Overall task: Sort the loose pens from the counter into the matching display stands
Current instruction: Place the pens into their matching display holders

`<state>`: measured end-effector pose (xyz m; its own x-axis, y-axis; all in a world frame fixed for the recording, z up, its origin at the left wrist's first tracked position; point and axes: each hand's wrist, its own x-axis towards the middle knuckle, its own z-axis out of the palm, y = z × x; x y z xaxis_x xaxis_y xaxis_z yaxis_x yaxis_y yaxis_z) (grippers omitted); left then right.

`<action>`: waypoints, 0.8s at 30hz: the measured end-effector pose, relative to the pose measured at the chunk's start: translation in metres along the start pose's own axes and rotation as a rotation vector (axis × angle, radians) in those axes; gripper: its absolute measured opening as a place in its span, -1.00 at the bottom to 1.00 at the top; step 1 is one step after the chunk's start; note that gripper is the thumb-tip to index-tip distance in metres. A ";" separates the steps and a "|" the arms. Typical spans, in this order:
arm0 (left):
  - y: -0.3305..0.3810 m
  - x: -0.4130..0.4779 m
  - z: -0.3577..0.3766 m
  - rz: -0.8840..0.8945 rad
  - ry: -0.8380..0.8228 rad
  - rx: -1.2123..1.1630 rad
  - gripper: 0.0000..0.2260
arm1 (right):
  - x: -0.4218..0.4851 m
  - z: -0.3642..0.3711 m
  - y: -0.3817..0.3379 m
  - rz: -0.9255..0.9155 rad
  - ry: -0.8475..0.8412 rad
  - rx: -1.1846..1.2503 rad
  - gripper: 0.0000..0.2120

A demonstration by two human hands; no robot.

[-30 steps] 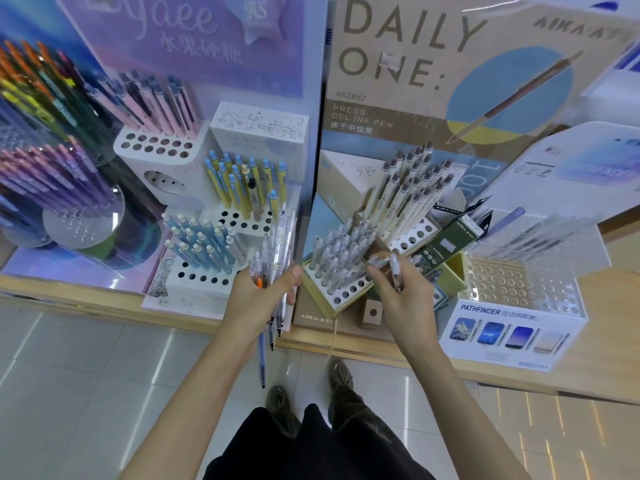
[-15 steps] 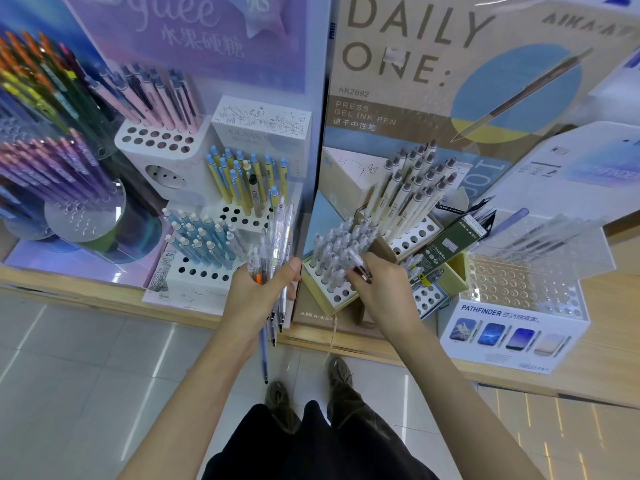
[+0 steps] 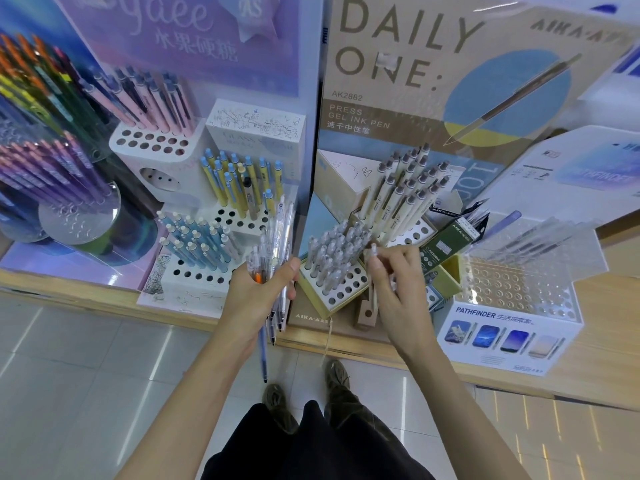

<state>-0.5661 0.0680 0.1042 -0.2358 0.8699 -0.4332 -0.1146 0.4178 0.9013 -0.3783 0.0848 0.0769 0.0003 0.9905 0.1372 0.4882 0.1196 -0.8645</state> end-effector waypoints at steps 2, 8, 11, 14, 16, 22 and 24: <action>0.001 0.000 0.001 0.003 0.001 0.003 -0.82 | 0.002 -0.005 -0.002 -0.037 0.105 -0.019 -0.84; 0.001 0.000 0.004 -0.004 0.019 -0.004 -0.89 | 0.006 -0.005 -0.004 -0.020 0.074 -0.069 -0.81; 0.000 0.000 0.004 0.004 0.033 -0.006 -0.89 | 0.008 0.000 -0.003 -0.028 0.033 -0.087 -0.80; -0.002 0.001 0.004 0.021 0.030 -0.004 -0.88 | 0.010 0.002 -0.001 -0.037 0.015 -0.117 -0.81; -0.003 0.001 0.004 0.028 0.026 0.001 -0.80 | 0.011 0.003 0.001 -0.051 0.027 -0.128 -0.84; -0.004 0.001 0.004 0.022 0.035 0.001 -0.73 | 0.009 0.001 0.010 -0.107 0.068 -0.164 -0.85; -0.005 0.002 0.004 0.021 0.039 0.001 -0.74 | 0.008 0.001 0.012 -0.097 0.073 -0.166 -0.85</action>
<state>-0.5623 0.0686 0.0992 -0.2758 0.8674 -0.4143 -0.1081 0.4003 0.9100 -0.3732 0.0943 0.0669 0.0065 0.9668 0.2556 0.6259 0.1954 -0.7551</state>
